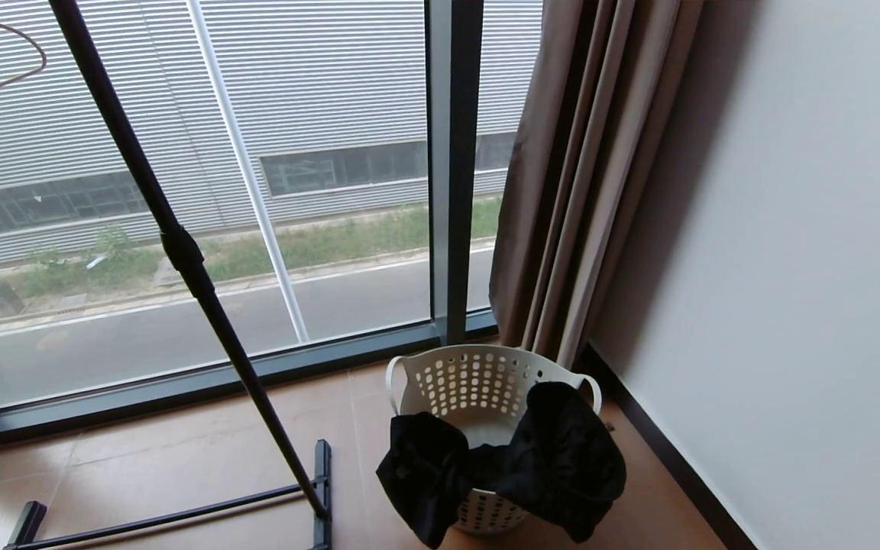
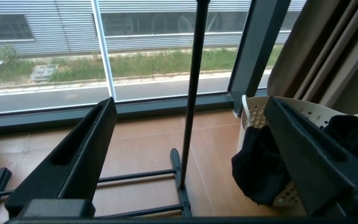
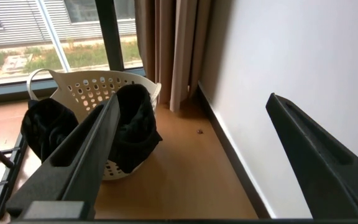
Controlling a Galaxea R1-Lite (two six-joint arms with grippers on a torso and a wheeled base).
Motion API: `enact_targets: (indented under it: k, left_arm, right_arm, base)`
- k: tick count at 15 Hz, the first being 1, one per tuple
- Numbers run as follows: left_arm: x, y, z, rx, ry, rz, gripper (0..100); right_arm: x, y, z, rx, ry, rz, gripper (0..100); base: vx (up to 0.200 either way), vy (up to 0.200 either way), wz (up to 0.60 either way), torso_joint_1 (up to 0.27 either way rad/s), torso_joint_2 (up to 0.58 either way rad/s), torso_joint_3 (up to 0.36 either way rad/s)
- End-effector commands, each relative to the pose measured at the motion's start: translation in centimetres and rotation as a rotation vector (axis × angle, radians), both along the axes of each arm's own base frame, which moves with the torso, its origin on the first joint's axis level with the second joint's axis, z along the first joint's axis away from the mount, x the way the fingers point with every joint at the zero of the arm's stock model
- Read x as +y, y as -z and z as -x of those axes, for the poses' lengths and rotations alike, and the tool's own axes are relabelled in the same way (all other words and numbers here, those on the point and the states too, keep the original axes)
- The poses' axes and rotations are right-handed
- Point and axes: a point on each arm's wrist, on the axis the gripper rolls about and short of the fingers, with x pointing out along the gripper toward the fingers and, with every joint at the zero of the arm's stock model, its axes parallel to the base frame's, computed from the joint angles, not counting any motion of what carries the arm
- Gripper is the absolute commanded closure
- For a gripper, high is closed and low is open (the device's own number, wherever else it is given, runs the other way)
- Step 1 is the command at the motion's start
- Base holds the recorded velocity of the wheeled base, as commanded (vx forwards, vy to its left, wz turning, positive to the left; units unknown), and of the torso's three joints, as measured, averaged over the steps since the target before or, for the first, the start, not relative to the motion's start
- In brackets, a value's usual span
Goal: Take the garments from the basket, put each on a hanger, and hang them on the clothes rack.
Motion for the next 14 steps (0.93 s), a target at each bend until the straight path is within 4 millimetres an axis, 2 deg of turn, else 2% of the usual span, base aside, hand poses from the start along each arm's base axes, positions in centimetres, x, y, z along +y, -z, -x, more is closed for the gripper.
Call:
enact_targets:
  k: [1, 14]
  left_arm:
    - [0.00, -0.01, -0.01, 0.001, -0.001, 0.000, 0]
    - [0.00, -0.01, -0.01, 0.001, 0.001, 0.000, 0]
  right_arm:
    - [0.00, 0.01, -0.01, 0.002, 0.000, 0.001, 0]
    - [0.00, 0.01, -0.01, 0.002, 0.000, -0.001, 0]
  base:
    - [0.000, 0.000, 0.00, 0.002, 0.00, -0.203]
    - [0.000, 0.000, 0.00, 0.003, 0.00, -0.198]
